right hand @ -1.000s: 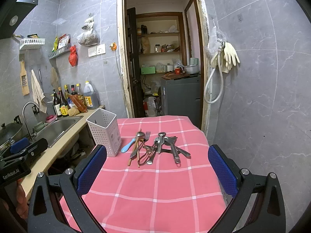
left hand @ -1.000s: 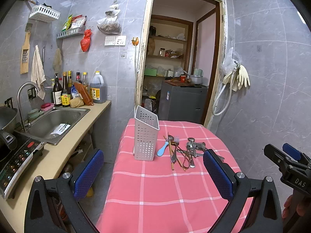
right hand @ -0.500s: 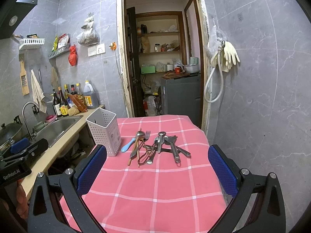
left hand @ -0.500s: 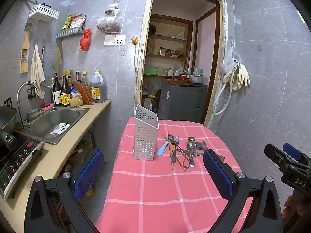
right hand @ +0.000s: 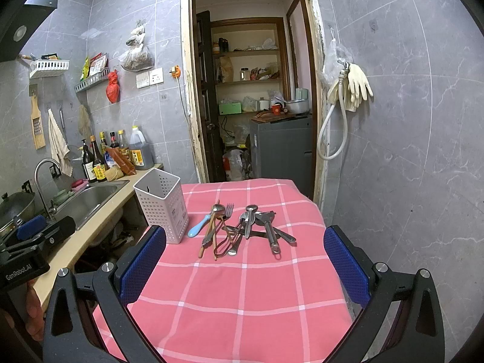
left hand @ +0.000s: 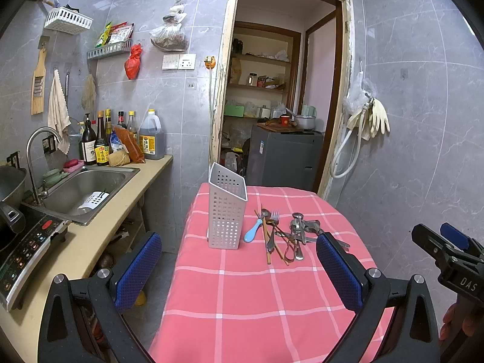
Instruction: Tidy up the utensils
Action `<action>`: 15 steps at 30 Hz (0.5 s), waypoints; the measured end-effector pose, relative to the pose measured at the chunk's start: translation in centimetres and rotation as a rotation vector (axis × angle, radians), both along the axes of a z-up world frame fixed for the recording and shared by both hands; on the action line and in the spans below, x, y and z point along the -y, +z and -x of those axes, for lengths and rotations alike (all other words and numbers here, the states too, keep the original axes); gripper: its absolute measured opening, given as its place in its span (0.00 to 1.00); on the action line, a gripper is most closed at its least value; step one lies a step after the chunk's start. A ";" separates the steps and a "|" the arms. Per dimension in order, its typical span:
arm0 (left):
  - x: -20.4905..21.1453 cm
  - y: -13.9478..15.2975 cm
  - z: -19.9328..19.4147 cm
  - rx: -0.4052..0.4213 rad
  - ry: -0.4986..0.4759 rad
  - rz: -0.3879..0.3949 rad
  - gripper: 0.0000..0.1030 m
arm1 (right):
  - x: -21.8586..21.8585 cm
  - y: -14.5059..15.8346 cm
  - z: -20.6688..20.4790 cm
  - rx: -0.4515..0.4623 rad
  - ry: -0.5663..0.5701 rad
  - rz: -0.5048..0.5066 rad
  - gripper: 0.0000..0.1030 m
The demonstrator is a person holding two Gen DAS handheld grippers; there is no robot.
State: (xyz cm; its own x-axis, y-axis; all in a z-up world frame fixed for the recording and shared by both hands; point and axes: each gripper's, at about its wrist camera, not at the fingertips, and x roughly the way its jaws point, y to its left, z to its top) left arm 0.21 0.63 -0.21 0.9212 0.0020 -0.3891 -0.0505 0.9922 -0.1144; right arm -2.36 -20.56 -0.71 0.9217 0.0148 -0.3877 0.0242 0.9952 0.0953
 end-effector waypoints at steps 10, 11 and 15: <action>0.0 -0.6 -0.2 -0.002 0.000 -0.001 1.00 | 0.4 0.1 -0.2 -0.001 0.000 -0.001 0.99; 0.1 -0.5 -0.1 -0.002 0.000 -0.001 1.00 | 0.4 0.1 -0.2 -0.001 0.000 -0.001 0.99; 0.7 -1.5 -0.2 -0.013 -0.008 0.002 1.00 | 0.4 0.1 -0.4 0.002 0.004 0.004 0.99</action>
State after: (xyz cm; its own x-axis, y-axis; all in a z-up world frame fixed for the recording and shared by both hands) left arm 0.42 -0.07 -1.75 0.9161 -0.0058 -0.4009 -0.0443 0.9923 -0.1154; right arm -1.95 -20.95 -0.60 0.9225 0.0167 -0.3857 0.0201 0.9956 0.0913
